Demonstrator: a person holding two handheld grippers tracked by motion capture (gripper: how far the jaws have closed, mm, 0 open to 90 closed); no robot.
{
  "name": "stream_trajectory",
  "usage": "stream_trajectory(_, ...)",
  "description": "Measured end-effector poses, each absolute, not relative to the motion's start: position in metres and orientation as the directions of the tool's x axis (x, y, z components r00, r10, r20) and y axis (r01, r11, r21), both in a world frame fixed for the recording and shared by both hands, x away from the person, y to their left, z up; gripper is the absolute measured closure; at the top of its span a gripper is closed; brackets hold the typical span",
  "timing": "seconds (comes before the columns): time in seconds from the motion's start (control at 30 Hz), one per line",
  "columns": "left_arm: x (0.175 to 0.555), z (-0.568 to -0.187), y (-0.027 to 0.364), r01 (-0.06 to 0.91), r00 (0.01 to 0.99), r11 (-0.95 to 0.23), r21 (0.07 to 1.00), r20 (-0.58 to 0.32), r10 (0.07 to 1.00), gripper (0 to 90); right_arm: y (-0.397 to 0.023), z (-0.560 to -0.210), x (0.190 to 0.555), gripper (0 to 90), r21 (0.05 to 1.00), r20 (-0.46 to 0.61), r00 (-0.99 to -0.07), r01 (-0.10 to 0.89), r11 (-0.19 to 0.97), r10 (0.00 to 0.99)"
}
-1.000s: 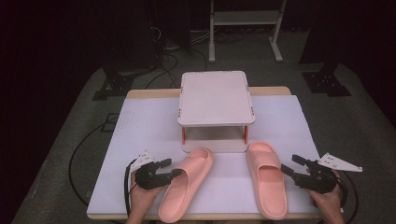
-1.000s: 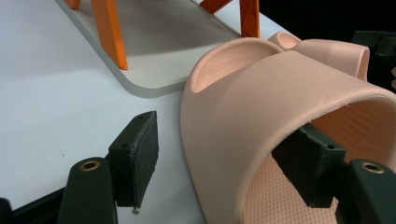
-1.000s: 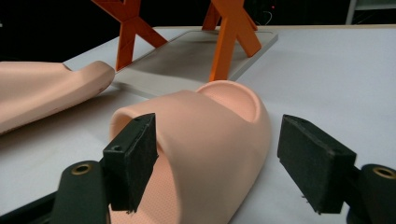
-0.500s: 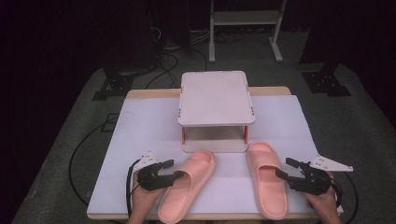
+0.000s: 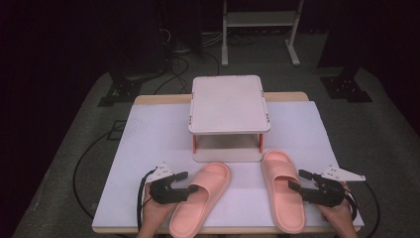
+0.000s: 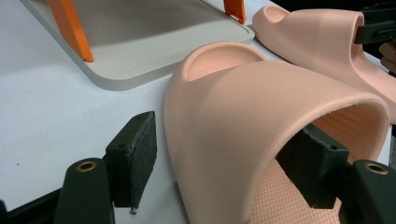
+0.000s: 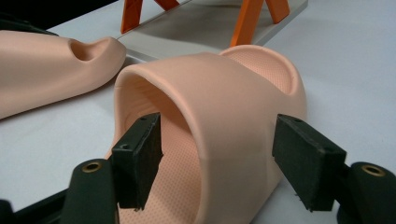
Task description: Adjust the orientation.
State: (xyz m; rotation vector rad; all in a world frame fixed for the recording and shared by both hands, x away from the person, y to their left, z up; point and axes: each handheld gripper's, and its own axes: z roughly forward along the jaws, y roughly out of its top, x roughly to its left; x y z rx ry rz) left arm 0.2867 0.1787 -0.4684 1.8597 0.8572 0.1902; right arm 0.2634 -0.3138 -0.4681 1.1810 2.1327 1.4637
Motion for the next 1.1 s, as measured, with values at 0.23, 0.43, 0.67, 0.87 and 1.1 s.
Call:
stream_trajectory(0.23,0.286,-0.469,0.177,0.469,0.740,-0.225,0.854,-0.241,0.628,30.7,-0.310,-0.470,0.264,37.8,0.874,0.178,-0.600,0.461,0.156,0.780)
stream_trajectory(0.43,0.287,-0.471,0.177,0.473,0.741,-0.234,0.849,-0.240,0.628,33.0,-0.309,-0.472,0.265,40.8,0.870,0.165,-0.584,0.466,0.162,0.795)
stream_trajectory(0.67,0.287,-0.473,0.174,0.474,0.748,-0.277,0.836,-0.217,0.627,38.0,-0.309,-0.474,0.267,47.2,0.862,0.148,-0.551,0.479,0.166,0.821)
stream_trajectory(0.87,0.288,-0.475,0.174,0.485,0.744,-0.293,0.824,-0.212,0.634,44.6,-0.307,-0.474,0.266,49.3,0.862,0.124,-0.539,0.474,0.179,0.833)
stream_trajectory(1.1,0.289,-0.477,0.174,0.497,0.739,-0.292,0.817,-0.222,0.637,50.8,-0.303,-0.474,0.265,52.2,0.865,0.081,-0.528,0.459,0.204,0.845)
